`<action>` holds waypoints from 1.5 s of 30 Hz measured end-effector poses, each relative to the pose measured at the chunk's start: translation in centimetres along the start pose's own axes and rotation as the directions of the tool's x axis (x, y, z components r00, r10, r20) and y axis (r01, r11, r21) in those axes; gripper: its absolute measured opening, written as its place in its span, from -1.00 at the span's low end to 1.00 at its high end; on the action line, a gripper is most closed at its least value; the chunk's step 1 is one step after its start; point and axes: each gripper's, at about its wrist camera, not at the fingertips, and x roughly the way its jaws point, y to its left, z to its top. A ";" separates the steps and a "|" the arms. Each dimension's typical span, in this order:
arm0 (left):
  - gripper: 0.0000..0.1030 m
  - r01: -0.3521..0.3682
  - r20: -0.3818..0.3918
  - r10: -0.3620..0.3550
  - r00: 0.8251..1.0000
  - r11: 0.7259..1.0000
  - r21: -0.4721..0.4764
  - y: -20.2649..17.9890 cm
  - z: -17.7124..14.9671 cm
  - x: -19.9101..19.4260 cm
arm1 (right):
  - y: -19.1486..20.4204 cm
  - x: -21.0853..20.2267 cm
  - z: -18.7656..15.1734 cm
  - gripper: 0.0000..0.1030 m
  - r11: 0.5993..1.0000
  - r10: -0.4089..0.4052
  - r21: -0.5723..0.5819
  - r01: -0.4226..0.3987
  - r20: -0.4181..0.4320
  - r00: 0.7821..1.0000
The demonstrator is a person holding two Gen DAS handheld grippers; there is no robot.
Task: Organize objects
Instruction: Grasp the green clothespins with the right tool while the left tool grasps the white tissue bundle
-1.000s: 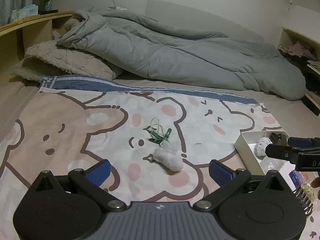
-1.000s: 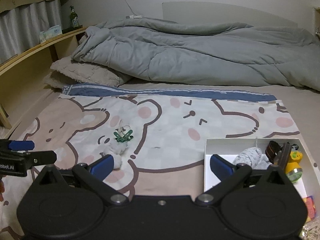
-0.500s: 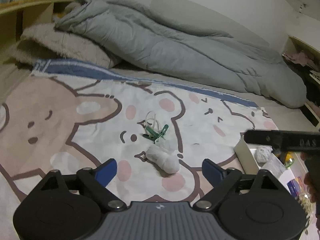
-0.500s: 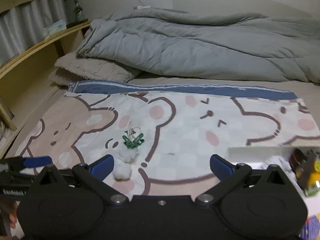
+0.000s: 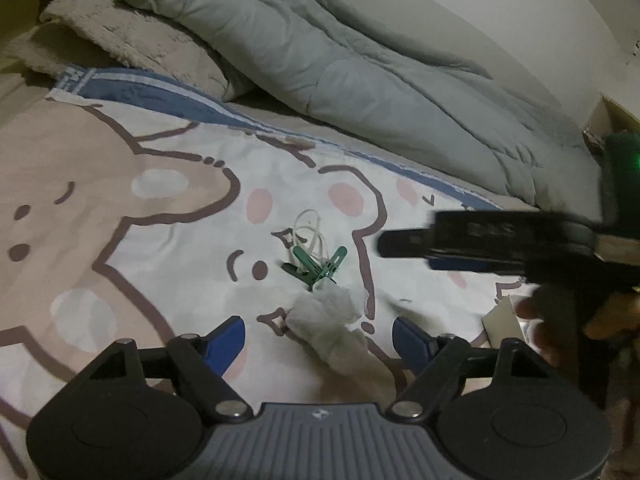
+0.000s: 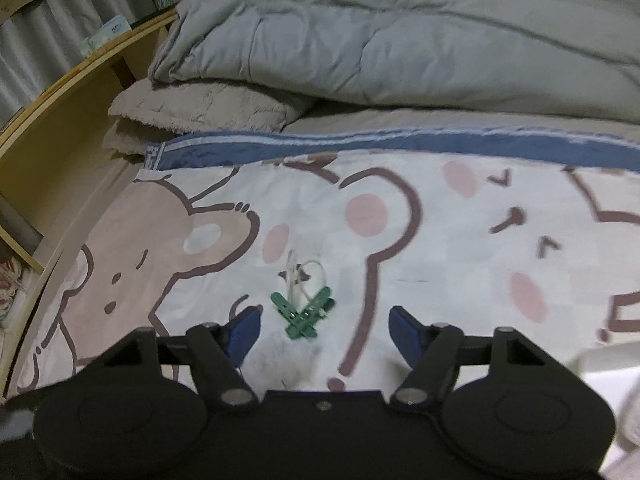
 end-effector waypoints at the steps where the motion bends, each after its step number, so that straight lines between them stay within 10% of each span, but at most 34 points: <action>1: 0.57 0.001 -0.007 -0.001 1.000 1.000 -0.001 0.0 0.0 0.4 | 0.1 0.9 0.2 0.37 1.000 0.011 -0.003 -0.011 -0.013 1.000; 10: 0.57 0.003 -0.075 -0.004 0.997 1.000 -0.015 0.2 -0.8 3.6 | 0.6 7.6 0.4 0.28 0.998 0.039 -0.038 -0.044 -0.130 0.991; 18: 0.56 0.015 -0.075 -0.017 0.997 0.999 -0.036 -0.2 -0.4 5.2 | -0.1 8.5 0.3 -0.40 0.993 0.089 -0.075 -0.095 -0.091 0.992; 35: 0.24 -0.104 -0.140 0.106 0.984 0.994 0.021 -2.4 -0.3 7.9 | -4.8 4.2 -1.5 -0.41 0.993 0.088 -0.067 -0.094 -0.088 0.992; 39: -0.38 -0.105 -0.156 0.111 0.981 0.993 0.049 -2.5 -0.4 7.7 | -4.7 3.9 -1.8 -0.41 0.994 0.081 -0.065 -0.087 -0.082 0.993; 45: -0.39 -0.090 -0.144 0.098 0.985 0.994 0.062 -2.9 -0.2 6.4 | -4.4 2.3 -1.8 -0.41 0.996 0.065 -0.062 -0.069 -0.064 0.996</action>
